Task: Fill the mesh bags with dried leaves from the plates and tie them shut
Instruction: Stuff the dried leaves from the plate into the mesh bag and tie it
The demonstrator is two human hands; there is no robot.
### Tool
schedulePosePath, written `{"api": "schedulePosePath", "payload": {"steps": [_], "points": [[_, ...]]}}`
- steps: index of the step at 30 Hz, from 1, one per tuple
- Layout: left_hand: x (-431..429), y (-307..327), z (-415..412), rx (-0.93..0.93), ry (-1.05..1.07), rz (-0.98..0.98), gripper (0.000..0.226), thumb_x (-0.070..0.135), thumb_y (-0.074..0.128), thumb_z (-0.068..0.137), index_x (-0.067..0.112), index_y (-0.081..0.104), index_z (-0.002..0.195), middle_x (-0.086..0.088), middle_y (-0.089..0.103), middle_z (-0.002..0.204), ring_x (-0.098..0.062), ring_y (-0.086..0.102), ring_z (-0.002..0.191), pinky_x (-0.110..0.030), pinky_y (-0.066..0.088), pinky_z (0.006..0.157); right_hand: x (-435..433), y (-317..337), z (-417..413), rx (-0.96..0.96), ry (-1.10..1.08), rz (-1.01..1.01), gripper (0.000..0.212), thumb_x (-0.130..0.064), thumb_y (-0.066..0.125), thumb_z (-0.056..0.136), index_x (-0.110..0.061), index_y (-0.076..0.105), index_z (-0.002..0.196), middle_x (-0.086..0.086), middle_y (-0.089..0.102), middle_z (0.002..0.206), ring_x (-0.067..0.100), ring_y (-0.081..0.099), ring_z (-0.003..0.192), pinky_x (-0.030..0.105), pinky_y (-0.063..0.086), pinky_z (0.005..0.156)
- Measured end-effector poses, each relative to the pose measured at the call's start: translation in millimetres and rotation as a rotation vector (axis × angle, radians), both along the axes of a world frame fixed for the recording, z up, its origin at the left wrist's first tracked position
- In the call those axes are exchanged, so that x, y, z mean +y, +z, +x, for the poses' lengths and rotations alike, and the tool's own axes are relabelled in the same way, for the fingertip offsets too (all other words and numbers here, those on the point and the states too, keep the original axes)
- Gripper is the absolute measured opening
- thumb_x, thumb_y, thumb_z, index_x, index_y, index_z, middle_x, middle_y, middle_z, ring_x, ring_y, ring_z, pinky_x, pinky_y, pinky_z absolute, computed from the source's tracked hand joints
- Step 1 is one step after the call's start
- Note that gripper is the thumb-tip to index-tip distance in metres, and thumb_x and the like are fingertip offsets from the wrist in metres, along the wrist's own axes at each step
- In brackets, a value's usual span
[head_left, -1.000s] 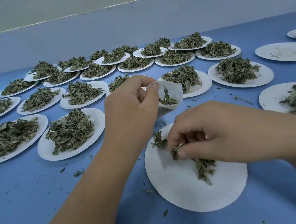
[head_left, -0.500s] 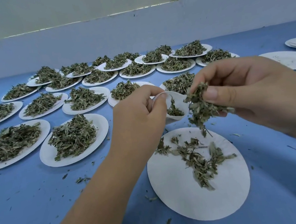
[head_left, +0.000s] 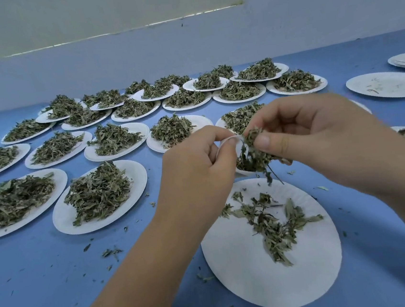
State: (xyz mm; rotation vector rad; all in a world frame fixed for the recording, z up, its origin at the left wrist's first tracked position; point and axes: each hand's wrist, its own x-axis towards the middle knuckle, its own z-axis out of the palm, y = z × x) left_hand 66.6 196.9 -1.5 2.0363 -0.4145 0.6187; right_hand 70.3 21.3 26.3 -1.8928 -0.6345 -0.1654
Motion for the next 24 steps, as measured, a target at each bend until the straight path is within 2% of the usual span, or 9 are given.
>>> {"api": "schedulePosePath", "payload": {"steps": [3,6,13,15,19,21,24], "points": [[-1,0,-1,0.016,-0.01,-0.012,0.013,0.017,0.062,0.091,0.022,0.068,0.081,-0.007,0.038,0.049,-0.007,0.032,0.044,-0.011,0.028,0.045,5,-3,-2,-0.033,-0.06,-0.084,0.011,-0.033,0.07,0.075,-0.03,0.071,0.085,-0.006,0.067,0.073,0.017,0.06,0.066,0.029,0.053,0.063],[-2,-1,-1,0.027,-0.017,-0.025,0.016,0.015,0.061,0.09,0.025,0.067,0.079,-0.009,0.041,0.05,-0.007,0.033,0.044,-0.011,0.028,0.045,8,-4,-3,-0.061,-0.103,-0.136,0.012,-0.034,0.069,0.071,-0.031,0.069,0.083,-0.008,0.068,0.075,0.014,0.062,0.068,0.035,0.056,0.068],[-3,-2,-1,0.063,-0.037,-0.028,0.014,0.014,0.061,0.091,0.022,0.068,0.081,-0.01,0.041,0.05,-0.006,0.033,0.044,-0.01,0.028,0.047,13,-4,-7,-0.159,-0.197,-0.262,0.008,-0.034,0.067,0.068,-0.034,0.069,0.075,-0.012,0.065,0.07,0.004,0.058,0.063,0.017,0.048,0.062],[-4,-1,-2,0.068,-0.043,-0.023,0.015,0.013,0.061,0.09,0.023,0.068,0.08,-0.01,0.041,0.049,-0.006,0.033,0.044,-0.01,0.028,0.047,14,-4,-7,-0.177,-0.225,-0.302,0.005,-0.031,0.068,0.069,-0.035,0.068,0.072,-0.011,0.063,0.066,0.004,0.056,0.065,0.016,0.045,0.061],[-6,-2,-2,0.087,-0.063,-0.029,0.018,0.013,0.061,0.09,0.026,0.067,0.079,-0.009,0.04,0.049,-0.005,0.034,0.043,-0.011,0.028,0.045,18,-7,-6,-0.242,-0.304,-0.419,0.018,-0.02,0.073,0.073,-0.034,0.062,0.071,-0.014,0.056,0.069,0.003,0.052,0.066,0.011,0.038,0.059],[-6,-3,-2,0.094,-0.064,-0.029,0.017,0.015,0.062,0.09,0.027,0.068,0.08,-0.009,0.041,0.049,-0.005,0.033,0.043,-0.011,0.028,0.045,20,-10,-5,-0.253,-0.359,-0.436,0.017,-0.021,0.076,0.073,-0.029,0.061,0.073,-0.016,0.052,0.069,-0.003,0.049,0.067,0.009,0.036,0.06],[-7,-5,-2,0.099,-0.062,-0.02,0.015,0.017,0.063,0.09,0.027,0.069,0.082,-0.01,0.042,0.049,-0.005,0.033,0.042,-0.011,0.027,0.044,21,-12,-5,-0.247,-0.397,-0.448,0.022,-0.026,0.078,0.072,-0.029,0.057,0.075,-0.016,0.049,0.071,-0.002,0.048,0.067,0.01,0.036,0.06]]}}
